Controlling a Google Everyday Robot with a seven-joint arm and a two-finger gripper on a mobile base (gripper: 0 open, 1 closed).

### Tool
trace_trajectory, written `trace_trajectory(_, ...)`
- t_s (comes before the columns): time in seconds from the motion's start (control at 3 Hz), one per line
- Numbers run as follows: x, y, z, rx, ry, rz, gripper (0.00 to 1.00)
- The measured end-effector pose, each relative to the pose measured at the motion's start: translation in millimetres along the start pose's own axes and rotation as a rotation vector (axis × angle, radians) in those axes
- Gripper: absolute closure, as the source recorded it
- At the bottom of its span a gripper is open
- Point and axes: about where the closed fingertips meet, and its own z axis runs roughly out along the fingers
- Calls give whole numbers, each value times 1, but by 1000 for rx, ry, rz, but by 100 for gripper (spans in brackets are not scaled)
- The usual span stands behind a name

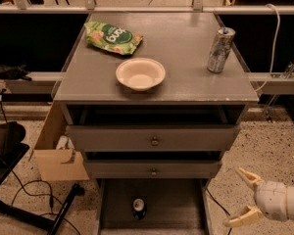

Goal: Pick pepsi can from bottom drawer and place on counter

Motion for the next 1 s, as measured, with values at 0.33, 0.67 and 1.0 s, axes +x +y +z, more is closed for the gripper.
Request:
trace_trajectory(0.33,0,0,0,0,0,0,0)
trace_trajectory(0.67,18,-10,30,-24,-50,-32,0)
trace_trajectory(1.0,60,-42,111,-47,-139,-198,0)
